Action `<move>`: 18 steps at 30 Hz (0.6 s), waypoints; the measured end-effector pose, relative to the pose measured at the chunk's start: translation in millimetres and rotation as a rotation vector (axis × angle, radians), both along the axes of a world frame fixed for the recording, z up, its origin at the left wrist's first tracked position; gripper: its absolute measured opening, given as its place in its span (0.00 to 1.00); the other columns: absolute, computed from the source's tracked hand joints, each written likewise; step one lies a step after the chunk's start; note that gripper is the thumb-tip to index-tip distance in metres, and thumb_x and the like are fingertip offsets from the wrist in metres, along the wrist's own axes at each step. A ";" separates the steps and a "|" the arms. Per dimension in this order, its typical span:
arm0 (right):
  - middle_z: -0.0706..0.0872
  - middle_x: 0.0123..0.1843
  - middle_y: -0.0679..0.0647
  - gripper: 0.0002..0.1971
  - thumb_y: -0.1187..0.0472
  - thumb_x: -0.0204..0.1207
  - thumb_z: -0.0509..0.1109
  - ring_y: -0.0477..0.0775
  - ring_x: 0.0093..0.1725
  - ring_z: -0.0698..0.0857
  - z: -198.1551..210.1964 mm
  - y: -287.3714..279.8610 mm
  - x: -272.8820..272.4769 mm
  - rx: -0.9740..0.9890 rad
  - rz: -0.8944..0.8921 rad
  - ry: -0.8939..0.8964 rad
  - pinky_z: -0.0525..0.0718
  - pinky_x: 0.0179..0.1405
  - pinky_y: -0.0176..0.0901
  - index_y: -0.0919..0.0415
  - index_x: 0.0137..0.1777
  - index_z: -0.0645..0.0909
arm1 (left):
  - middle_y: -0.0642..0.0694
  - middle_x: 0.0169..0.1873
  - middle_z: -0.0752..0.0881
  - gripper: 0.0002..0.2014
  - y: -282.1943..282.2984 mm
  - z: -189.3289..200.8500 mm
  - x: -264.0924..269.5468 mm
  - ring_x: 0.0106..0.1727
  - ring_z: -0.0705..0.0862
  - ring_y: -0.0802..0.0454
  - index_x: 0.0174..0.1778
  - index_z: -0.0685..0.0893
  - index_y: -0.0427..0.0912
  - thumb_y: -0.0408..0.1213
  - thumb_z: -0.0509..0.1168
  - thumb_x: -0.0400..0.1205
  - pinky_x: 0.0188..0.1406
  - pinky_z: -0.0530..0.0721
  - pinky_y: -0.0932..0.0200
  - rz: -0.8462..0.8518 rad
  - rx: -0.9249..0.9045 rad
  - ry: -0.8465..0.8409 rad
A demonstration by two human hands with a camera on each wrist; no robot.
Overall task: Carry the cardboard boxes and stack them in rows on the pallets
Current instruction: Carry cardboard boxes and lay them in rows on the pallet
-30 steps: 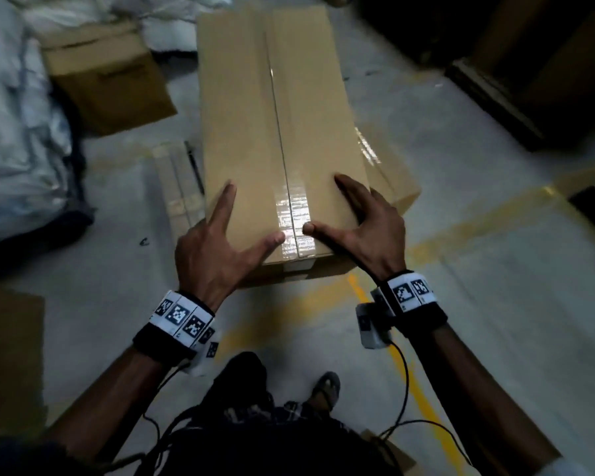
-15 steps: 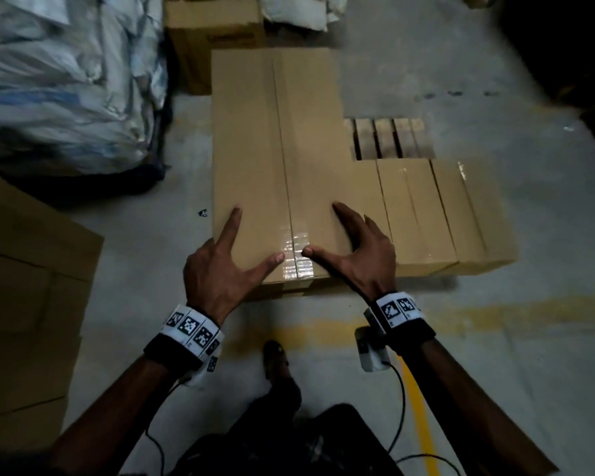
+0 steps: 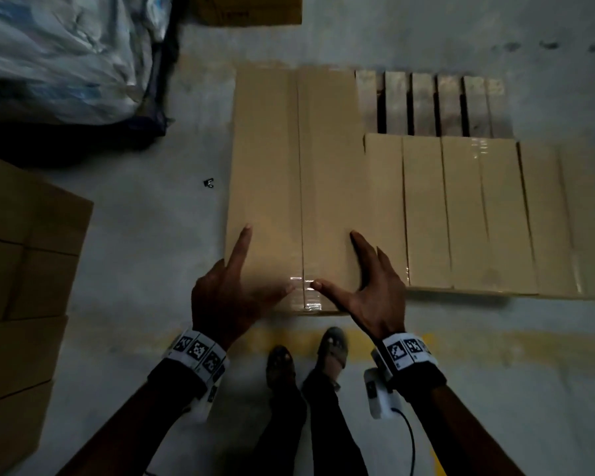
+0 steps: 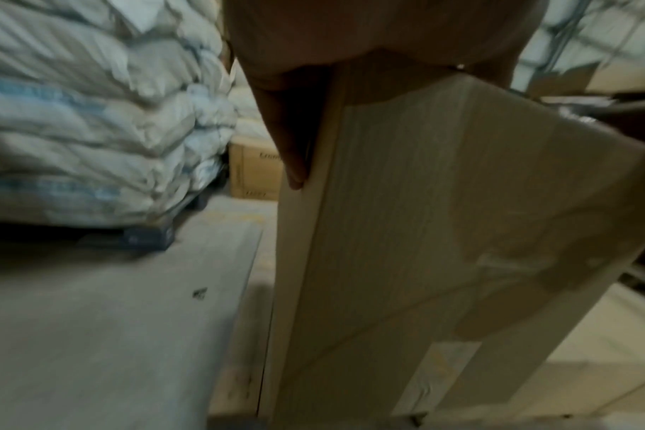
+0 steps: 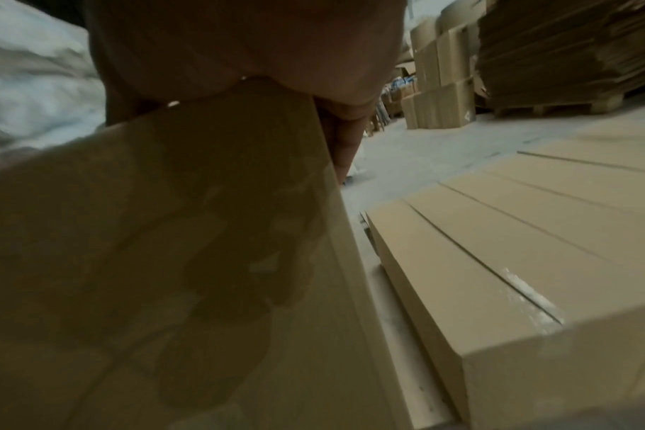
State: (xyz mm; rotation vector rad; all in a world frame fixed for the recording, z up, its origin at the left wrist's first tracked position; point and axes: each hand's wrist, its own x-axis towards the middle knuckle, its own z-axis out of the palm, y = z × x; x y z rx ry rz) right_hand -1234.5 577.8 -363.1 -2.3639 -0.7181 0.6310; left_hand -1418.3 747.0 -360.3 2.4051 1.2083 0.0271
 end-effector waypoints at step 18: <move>0.69 0.87 0.50 0.59 0.17 0.60 0.72 0.56 0.87 0.65 -246.9 -25.8 65.0 -0.058 -0.046 -0.025 0.76 0.76 0.62 0.38 0.89 0.56 | 0.44 0.77 0.78 0.54 -11.0 -239.1 68.1 0.69 0.83 0.39 0.88 0.45 0.71 0.81 0.61 0.68 0.63 0.83 0.46 -0.107 -0.216 0.056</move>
